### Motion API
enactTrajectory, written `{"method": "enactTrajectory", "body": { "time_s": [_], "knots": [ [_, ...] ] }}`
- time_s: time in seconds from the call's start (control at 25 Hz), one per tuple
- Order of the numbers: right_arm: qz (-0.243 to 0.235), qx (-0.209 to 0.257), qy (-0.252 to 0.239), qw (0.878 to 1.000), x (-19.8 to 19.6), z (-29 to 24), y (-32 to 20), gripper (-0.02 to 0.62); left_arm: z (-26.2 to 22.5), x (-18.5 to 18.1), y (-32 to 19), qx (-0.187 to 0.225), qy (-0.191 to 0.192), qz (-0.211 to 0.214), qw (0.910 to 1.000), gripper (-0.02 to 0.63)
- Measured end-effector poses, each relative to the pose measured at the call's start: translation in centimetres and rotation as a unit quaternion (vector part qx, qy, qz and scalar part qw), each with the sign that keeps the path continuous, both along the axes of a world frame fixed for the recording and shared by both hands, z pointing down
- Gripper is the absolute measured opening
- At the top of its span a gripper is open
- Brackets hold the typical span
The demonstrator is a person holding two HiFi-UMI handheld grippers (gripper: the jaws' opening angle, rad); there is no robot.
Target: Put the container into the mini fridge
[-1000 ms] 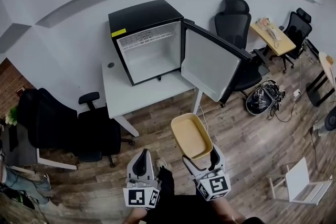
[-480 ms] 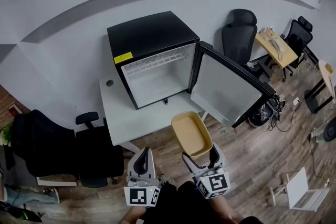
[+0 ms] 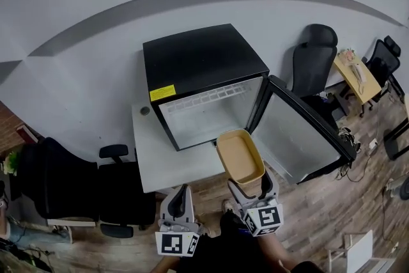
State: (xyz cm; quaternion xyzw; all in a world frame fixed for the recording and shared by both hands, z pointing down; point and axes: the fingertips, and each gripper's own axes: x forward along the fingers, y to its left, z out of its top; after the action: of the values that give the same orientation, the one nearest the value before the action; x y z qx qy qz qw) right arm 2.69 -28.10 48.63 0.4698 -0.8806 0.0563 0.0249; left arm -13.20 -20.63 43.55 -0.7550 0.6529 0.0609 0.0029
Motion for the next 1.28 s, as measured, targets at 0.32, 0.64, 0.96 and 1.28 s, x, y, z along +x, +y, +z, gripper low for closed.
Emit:
{"method": "enactTrajectory", "body": {
  "time_s": [0.32, 0.64, 0.96, 1.28],
  "knots": [
    [-0.045, 0.026, 0.022, 0.998, -3.5, -0.9, -11.8, 0.472, -0.8, -1.1, -7.6, 0.005, 0.001, -0.039, 0.9992, 0.009],
    [-0.056, 0.033, 0.031, 0.997, -6.8, -0.4, -20.6, 0.472, -0.7, -1.5, -11.6, 0.002, 0.003, -0.066, 0.9978, 0.009],
    [-0.047, 0.031, 0.054, 0.997, -9.6, 0.8, -27.8, 0.472, -0.5, -2.7, -13.7, -0.004, 0.002, -0.096, 0.9953, 0.009],
    [-0.042, 0.021, 0.070, 0.996, -11.5, 1.9, -31.9, 0.472, 0.0, -4.3, -14.6, -0.009, 0.007, -0.120, 0.9927, 0.009]
  ]
}}
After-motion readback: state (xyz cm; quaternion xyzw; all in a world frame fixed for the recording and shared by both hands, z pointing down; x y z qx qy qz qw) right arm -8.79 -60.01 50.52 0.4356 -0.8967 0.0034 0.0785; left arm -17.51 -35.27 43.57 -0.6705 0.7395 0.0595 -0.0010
